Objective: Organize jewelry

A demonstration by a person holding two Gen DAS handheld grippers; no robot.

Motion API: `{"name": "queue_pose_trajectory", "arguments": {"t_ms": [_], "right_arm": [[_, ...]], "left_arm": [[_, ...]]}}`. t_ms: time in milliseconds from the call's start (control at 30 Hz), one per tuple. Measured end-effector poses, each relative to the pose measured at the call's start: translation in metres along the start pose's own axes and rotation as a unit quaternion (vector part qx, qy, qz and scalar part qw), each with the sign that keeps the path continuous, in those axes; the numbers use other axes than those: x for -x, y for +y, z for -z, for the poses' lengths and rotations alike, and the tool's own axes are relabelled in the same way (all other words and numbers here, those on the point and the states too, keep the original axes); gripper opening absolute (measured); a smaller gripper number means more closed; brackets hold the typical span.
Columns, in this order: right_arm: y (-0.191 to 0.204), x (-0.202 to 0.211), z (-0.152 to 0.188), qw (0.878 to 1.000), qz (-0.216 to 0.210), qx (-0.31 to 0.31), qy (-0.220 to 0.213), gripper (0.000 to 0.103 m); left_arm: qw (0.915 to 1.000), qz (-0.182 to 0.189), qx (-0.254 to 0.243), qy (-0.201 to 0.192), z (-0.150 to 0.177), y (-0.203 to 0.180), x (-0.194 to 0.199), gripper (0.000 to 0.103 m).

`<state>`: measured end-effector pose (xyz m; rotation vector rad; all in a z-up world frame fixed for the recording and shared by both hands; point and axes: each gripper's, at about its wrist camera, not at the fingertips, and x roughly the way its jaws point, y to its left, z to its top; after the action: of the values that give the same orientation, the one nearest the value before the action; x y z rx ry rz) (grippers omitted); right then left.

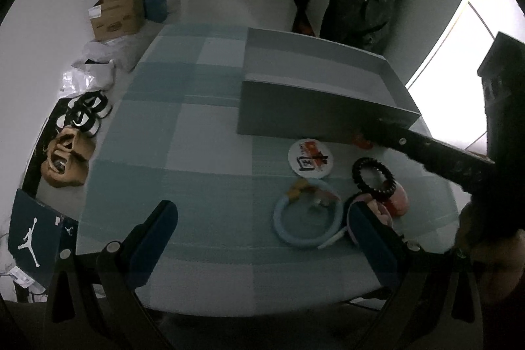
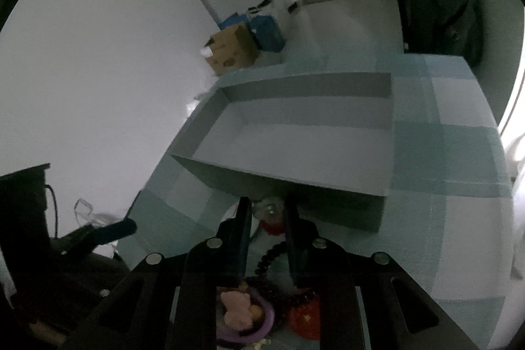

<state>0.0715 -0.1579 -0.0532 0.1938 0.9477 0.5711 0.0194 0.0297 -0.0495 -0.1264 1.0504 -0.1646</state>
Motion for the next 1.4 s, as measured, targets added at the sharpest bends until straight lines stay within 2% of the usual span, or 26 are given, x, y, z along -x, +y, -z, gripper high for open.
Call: {"name": "queue_pose_trajectory", "arguments": {"t_ms": [67, 233, 400, 467, 633, 767, 867, 933, 1033, 1167, 1400], "right_arm": [[-0.005, 0.008, 0.001, 1.000, -0.006, -0.012, -0.008, 0.018], [-0.018, 0.033, 0.002, 0.998, -0.020, -0.037, -0.040, 0.018], [-0.030, 0.053, 0.004, 0.997, -0.017, -0.053, -0.059, 0.018], [-0.036, 0.058, 0.006, 0.996, -0.018, -0.062, -0.061, 0.018], [-0.039, 0.067, 0.005, 0.995, -0.023, -0.066, -0.073, 0.018], [-0.039, 0.071, 0.006, 0.995, -0.029, -0.064, -0.077, 0.018], [-0.039, 0.072, 0.006, 0.994, -0.032, -0.063, -0.078, 0.018], [-0.039, 0.072, 0.007, 0.994, -0.034, -0.062, -0.079, 0.019], [-0.041, 0.073, 0.007, 0.994, -0.035, -0.063, -0.081, 0.018], [-0.042, 0.074, 0.007, 0.994, -0.036, -0.066, -0.081, 0.019], [-0.039, 0.073, 0.005, 0.994, -0.047, -0.063, -0.082, 0.019]], "left_arm": [[1.0000, 0.001, -0.003, 0.004, 0.000, -0.002, -0.003, 0.092], [0.9997, 0.010, -0.019, 0.009, 0.000, -0.012, -0.003, 0.091], [0.9992, -0.001, -0.037, 0.010, 0.001, -0.020, -0.006, 0.089], [0.9993, 0.002, -0.028, 0.023, 0.001, -0.017, -0.012, 0.068], [0.9995, 0.003, -0.017, 0.028, 0.000, -0.013, -0.015, 0.055], [0.9994, 0.000, -0.027, 0.021, -0.001, -0.019, -0.017, 0.050], [0.9990, 0.003, -0.036, 0.027, -0.001, -0.023, -0.021, 0.035], [0.9988, -0.002, -0.042, 0.024, -0.001, -0.024, -0.020, 0.032], [0.9986, 0.020, -0.043, 0.024, -0.002, -0.025, -0.016, 0.013], [0.9985, 0.026, -0.042, 0.024, -0.002, -0.025, -0.014, 0.013], [0.9973, 0.073, -0.006, 0.004, -0.010, -0.018, 0.003, 0.013]]}}
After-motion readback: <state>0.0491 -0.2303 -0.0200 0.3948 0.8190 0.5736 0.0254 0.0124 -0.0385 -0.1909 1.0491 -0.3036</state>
